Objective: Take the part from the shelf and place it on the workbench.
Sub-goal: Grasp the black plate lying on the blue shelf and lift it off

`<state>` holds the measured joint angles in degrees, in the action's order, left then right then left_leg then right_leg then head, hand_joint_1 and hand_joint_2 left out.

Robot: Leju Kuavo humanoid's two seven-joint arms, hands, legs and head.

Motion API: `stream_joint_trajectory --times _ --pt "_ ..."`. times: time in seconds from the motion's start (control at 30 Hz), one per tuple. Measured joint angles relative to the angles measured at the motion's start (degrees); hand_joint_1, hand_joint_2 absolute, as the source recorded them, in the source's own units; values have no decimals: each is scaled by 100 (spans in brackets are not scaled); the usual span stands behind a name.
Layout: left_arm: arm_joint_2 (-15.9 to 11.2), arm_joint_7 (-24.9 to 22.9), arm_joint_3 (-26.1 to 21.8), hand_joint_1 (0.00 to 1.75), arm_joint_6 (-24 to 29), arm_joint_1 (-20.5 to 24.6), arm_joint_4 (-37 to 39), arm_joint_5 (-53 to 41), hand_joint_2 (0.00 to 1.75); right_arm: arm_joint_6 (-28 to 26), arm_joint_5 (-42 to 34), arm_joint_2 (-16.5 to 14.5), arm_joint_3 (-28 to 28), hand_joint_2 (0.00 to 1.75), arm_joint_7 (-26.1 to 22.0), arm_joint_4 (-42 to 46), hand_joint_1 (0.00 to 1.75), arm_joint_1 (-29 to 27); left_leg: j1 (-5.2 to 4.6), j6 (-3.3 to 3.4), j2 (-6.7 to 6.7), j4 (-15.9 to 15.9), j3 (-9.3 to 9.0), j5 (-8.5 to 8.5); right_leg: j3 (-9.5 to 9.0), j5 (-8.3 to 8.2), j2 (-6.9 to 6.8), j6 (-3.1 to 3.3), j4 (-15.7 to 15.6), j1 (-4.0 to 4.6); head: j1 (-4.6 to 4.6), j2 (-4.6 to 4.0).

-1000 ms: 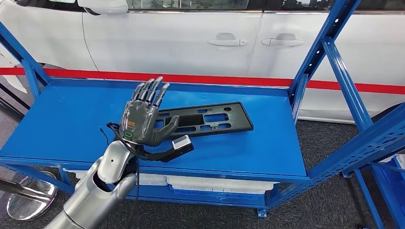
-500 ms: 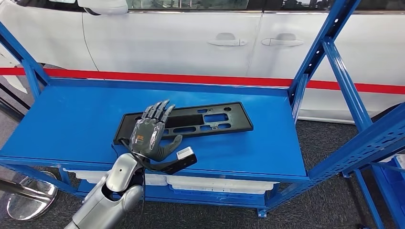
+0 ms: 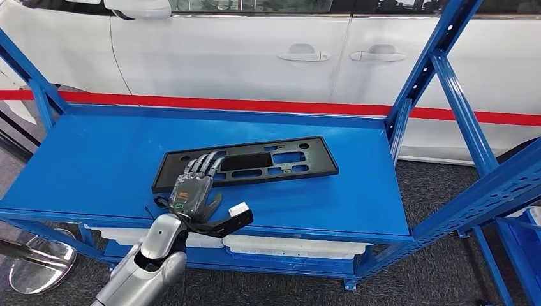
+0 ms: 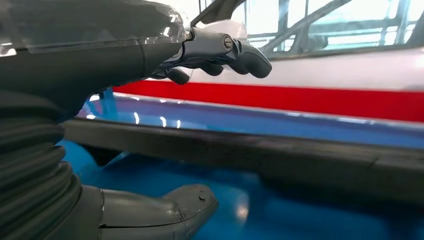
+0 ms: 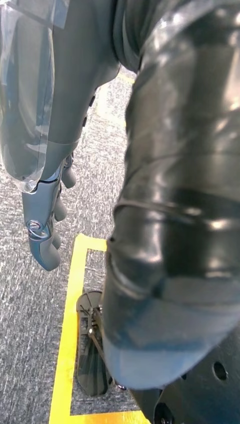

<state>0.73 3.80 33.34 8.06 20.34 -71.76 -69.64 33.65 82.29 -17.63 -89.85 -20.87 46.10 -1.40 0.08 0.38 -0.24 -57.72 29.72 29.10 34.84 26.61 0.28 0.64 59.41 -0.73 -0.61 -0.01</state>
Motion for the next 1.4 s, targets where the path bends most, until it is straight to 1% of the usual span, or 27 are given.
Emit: stream_joint_trajectory --times 0.27,0.53,0.57,0.6,0.67,0.7,0.73,1.4 --pt "-97 -80 -371 0 -103 -108 391 -223 175 -93 -10 104 0 0 25 -114 0 12 0 0 0 0 1 0 0 0 0 0 0 1 0 1" --pt "-463 131 -551 0 36 161 794 -110 175 -90 -73 119 -1 0 23 -157 0 7 1 -1 4 2 -7 -1 -7 0 2 0 1 1 0 0" --pt "-493 135 -565 3 37 174 814 -109 175 -83 -74 119 -1 0 24 -158 0 8 1 -1 3 2 -8 -1 -9 0 0 0 1 1 0 0" --pt "-516 135 -580 41 38 184 833 -109 175 -78 -75 119 -1 0 24 -158 0 9 1 -1 3 2 -9 -1 -11 0 0 0 1 1 0 0" --pt "-541 135 -606 128 44 194 860 -110 175 -76 -77 119 0 0 25 -158 0 10 0 -1 2 2 -12 -1 -15 0 0 0 1 1 0 0" --pt "-547 136 -613 168 57 197 872 -114 175 -74 -78 119 0 0 26 -158 0 9 0 -1 2 2 -14 -1 -16 0 0 0 1 1 0 0" --pt "-551 138 -617 175 73 199 885 -121 175 -69 -82 119 0 0 27 -158 0 9 0 -1 2 2 -16 -1 -18 0 1 0 1 1 0 0" --pt "-600 240 -612 175 137 336 923 -261 175 16 -177 119 0 0 79 -151 0 10 0 0 3 4 -34 5 -51 1 2 0 1 1 0 1"
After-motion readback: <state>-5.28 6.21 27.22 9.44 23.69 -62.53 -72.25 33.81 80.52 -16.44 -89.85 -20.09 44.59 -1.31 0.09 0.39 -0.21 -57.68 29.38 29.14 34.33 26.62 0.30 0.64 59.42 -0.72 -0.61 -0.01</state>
